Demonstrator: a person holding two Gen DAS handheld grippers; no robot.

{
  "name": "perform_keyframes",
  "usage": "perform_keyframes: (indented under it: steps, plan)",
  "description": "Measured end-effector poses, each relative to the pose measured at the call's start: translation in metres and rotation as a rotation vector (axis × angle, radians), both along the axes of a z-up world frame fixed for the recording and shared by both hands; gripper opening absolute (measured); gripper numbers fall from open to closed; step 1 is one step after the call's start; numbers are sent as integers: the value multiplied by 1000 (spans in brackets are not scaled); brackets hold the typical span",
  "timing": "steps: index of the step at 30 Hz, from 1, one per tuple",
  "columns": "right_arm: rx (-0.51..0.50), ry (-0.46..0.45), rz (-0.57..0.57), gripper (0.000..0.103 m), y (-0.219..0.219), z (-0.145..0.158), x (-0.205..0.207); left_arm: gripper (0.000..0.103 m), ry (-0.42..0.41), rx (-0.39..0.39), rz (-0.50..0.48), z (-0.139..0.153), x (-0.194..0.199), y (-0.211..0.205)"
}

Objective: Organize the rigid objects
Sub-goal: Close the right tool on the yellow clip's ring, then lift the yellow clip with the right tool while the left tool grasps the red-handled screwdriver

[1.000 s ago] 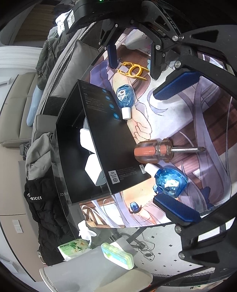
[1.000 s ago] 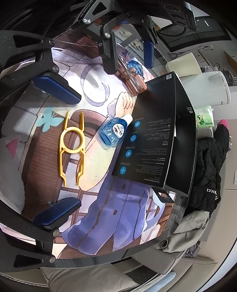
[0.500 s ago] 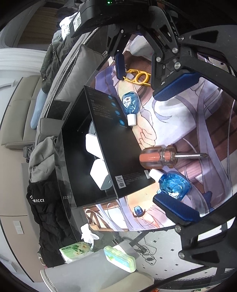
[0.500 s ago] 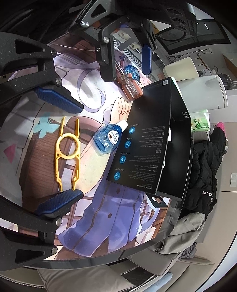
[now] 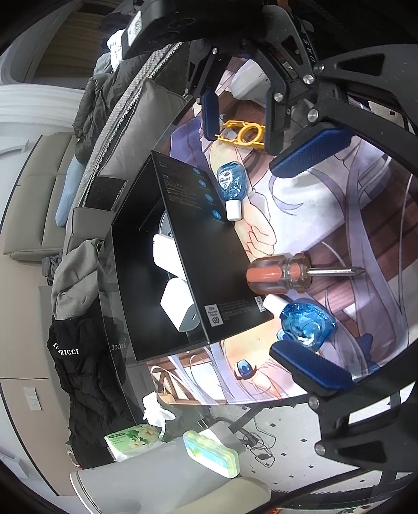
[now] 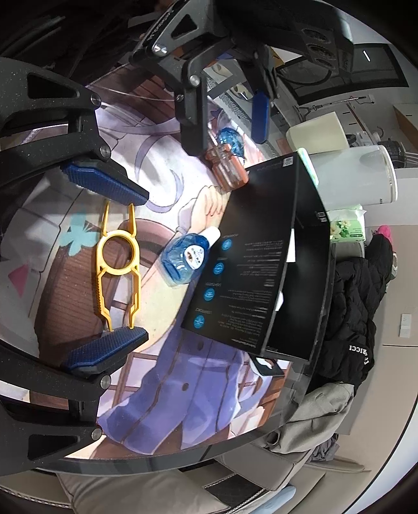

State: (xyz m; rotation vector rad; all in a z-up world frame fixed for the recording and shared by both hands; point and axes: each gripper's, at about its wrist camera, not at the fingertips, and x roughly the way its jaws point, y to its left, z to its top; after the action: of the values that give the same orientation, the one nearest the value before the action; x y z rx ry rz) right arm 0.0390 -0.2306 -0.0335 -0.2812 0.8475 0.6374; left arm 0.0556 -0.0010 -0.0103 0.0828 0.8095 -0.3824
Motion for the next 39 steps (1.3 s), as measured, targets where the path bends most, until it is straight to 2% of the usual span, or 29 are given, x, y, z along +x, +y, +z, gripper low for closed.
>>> perform_keyframes:
  steps: [5, 8, 12, 21, 26, 29, 32, 39]
  plan:
    - [50, -31, -11, 79, -5, 13, -1, 100, 4, -17, -19, 1, -2, -2]
    - [62, -39, -22, 79, -7, 16, 1, 91, 12, -28, -48, 1, -4, -6]
    - [63, -45, -22, 79, -8, 19, 3, 91, 11, -33, -82, 2, -7, -12]
    - [70, -53, -29, 79, -9, 21, 2, 90, 66, -39, -76, -10, 2, -17]
    - [72, -57, -31, 79, -10, 22, 2, 90, 76, -78, -149, -9, -2, -28]
    - [74, -56, -40, 79, -12, 23, 3, 90, 68, -51, -187, -8, -8, -36]
    - [81, -60, -47, 79, -15, 25, 3, 90, 79, -24, -180, -10, -8, -36]
    - [91, -62, -52, 79, -17, 29, 4, 90, 105, 24, -67, -18, -1, -17]
